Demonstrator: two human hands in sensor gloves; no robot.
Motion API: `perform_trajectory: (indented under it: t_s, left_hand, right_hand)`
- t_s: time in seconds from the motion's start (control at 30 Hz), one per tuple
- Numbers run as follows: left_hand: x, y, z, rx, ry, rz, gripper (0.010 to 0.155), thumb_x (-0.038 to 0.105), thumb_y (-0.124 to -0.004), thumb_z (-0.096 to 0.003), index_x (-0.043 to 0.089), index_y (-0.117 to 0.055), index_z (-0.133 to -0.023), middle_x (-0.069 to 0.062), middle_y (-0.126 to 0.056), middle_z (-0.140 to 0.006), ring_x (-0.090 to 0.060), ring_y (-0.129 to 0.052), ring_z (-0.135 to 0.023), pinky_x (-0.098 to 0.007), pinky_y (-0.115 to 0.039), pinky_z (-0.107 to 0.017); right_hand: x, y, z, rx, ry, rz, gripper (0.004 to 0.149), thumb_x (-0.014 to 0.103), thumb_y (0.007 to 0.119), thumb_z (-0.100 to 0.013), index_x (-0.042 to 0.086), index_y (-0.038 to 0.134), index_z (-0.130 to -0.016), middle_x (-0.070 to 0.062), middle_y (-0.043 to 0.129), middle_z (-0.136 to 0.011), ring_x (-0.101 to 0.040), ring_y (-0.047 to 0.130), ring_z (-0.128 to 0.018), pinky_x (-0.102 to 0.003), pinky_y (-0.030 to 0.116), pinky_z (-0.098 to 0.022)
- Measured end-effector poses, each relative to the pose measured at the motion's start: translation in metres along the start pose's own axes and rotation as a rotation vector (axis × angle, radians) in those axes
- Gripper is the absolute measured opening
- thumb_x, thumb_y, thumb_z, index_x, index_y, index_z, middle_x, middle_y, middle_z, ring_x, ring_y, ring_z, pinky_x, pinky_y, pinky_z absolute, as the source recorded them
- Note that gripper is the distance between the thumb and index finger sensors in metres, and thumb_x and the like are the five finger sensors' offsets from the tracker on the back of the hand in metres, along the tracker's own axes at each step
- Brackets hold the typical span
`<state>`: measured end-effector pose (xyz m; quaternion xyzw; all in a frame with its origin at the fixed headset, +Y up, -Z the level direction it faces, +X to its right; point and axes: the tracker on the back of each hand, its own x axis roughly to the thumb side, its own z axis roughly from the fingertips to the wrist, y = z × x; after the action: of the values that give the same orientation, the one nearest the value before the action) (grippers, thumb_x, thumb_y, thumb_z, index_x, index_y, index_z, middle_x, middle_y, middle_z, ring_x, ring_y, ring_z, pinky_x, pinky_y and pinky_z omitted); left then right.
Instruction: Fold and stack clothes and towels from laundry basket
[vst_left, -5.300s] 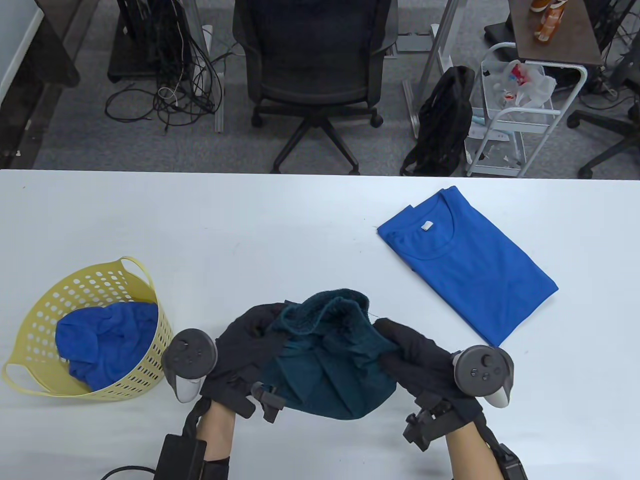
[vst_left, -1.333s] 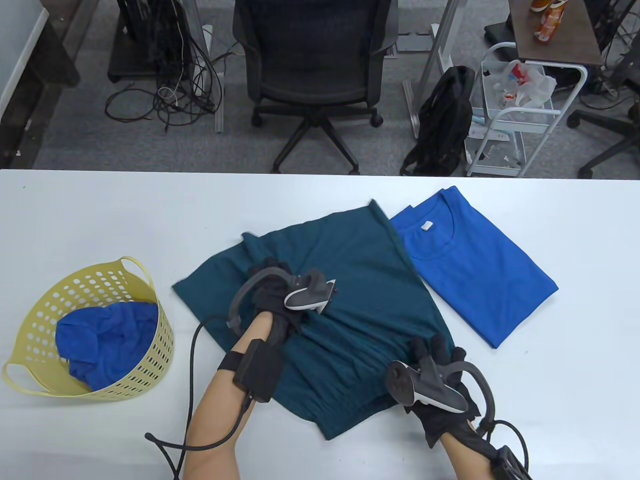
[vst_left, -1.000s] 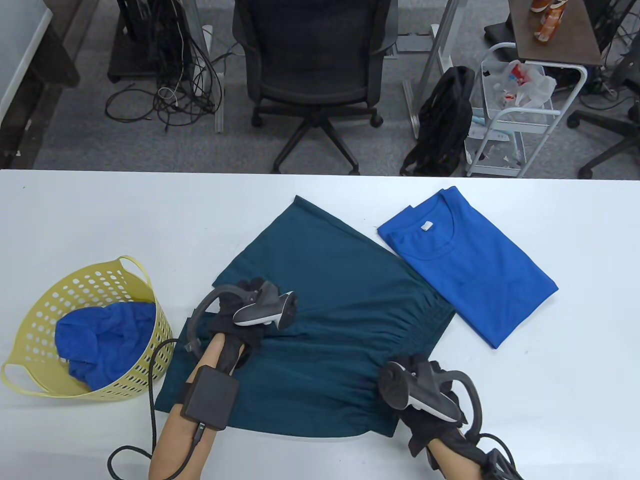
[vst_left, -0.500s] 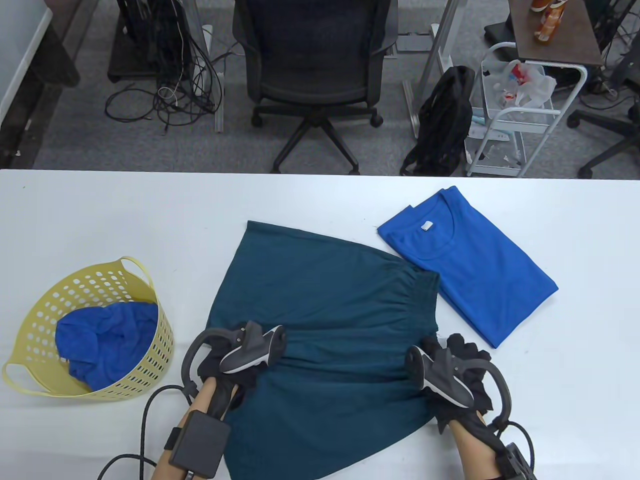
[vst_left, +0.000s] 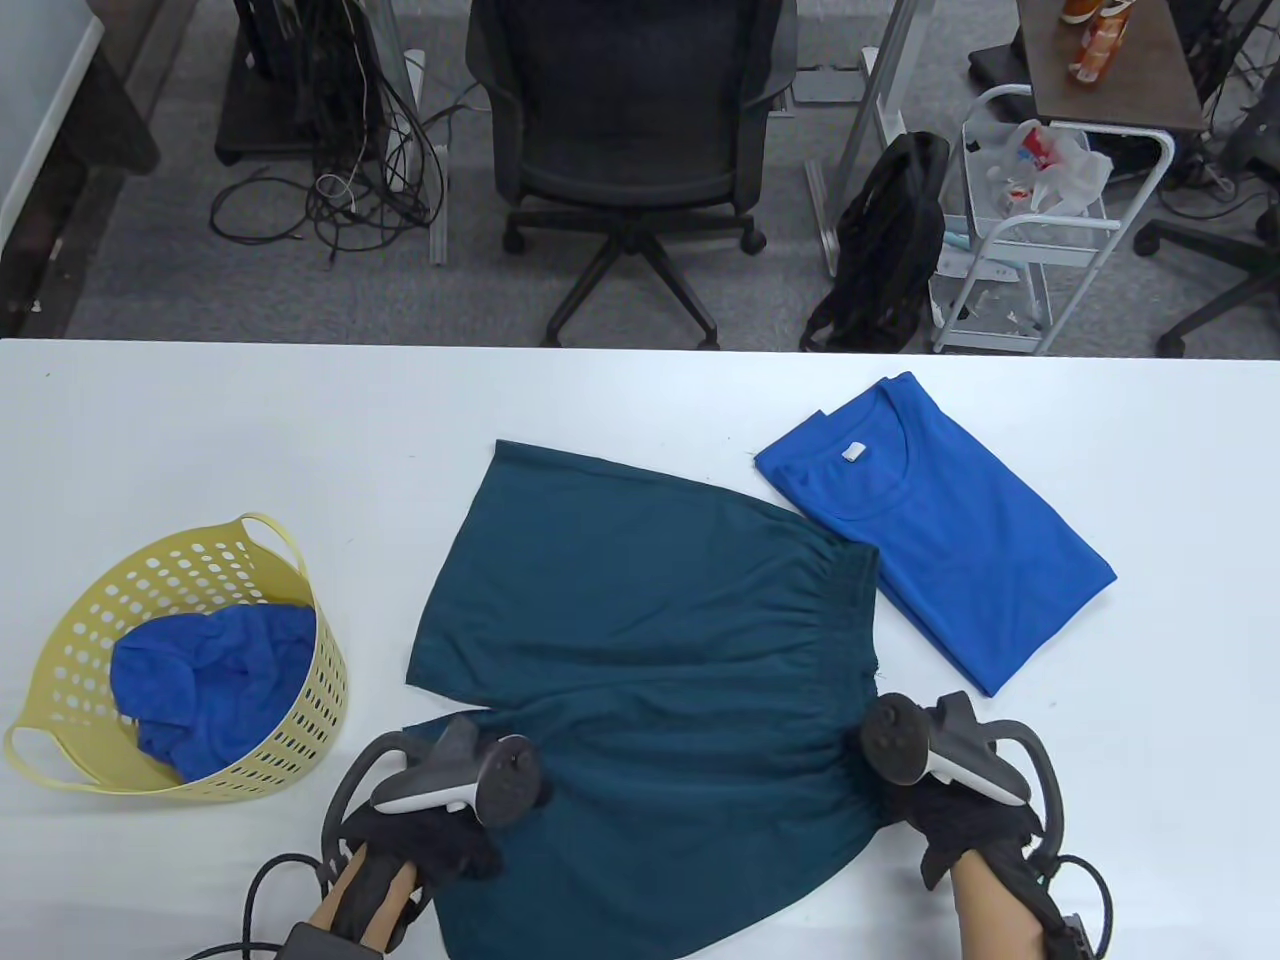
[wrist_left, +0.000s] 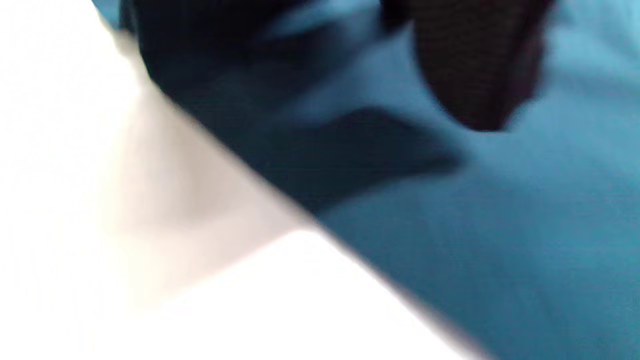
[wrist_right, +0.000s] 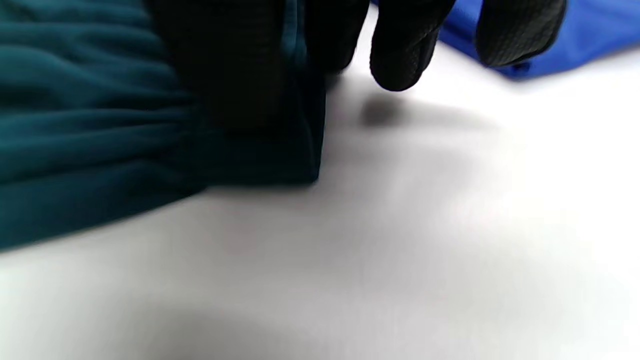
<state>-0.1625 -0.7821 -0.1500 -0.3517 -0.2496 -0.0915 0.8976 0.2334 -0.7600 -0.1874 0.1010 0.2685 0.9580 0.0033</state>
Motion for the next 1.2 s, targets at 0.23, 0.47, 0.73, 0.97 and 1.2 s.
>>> perform_trajectory:
  t_s: [0.23,0.47,0.73,0.97,1.2]
  left_hand:
    - [-0.018,0.001,0.0,0.461,0.118,0.158,0.046,0.048,-0.079,-0.0484,0.048,-0.07,-0.094,-0.009,-0.05,-0.126,-0.041,-0.056,-0.114,-0.064,-0.058,-0.077]
    - [-0.055,0.008,0.014,0.455,-0.093,0.981,0.045,0.046,-0.064,-0.0617,0.022,-0.076,-0.097,-0.013,-0.092,-0.098,-0.027,-0.102,-0.075,-0.048,-0.085,-0.06]
    - [-0.043,0.016,0.017,0.491,0.471,0.457,0.067,0.044,-0.072,-0.0615,0.025,-0.046,-0.12,-0.027,-0.067,-0.116,-0.036,-0.088,-0.091,-0.056,-0.076,-0.066]
    - [0.004,0.02,0.01,0.375,-0.035,0.144,0.078,0.052,-0.085,-0.0462,0.038,-0.053,-0.116,-0.017,-0.045,-0.13,-0.045,-0.055,-0.116,-0.067,-0.059,-0.077]
    - [-0.008,0.015,0.001,0.429,-0.017,0.206,0.047,0.051,-0.077,-0.0515,0.045,-0.073,-0.098,-0.012,-0.057,-0.126,-0.043,-0.064,-0.112,-0.064,-0.063,-0.075]
  right_hand:
    - [0.005,0.014,-0.006,0.048,0.081,0.177,0.096,0.04,0.09,-0.041,0.036,0.025,-0.111,-0.011,0.024,-0.123,-0.055,0.041,-0.106,-0.077,0.046,-0.071]
    - [-0.021,0.0,0.003,-0.24,-0.216,-0.411,0.051,0.036,0.066,-0.06,0.011,0.067,-0.104,-0.02,0.041,-0.122,-0.052,0.033,-0.107,-0.076,0.041,-0.072]
    - [-0.035,0.0,0.008,-0.47,0.116,-0.437,0.052,0.044,0.072,-0.063,-0.004,0.085,-0.078,-0.029,0.071,-0.103,-0.058,0.067,-0.092,-0.071,0.059,-0.065]
    - [-0.025,0.004,-0.001,-0.451,0.153,-0.347,0.056,0.045,0.07,-0.063,-0.004,0.08,-0.09,-0.031,0.068,-0.105,-0.058,0.067,-0.092,-0.071,0.059,-0.065]
    - [-0.044,0.0,0.011,-0.433,0.066,-0.539,0.072,0.049,0.058,-0.065,-0.003,0.052,-0.114,-0.037,0.053,-0.113,-0.063,0.058,-0.096,-0.074,0.055,-0.066]
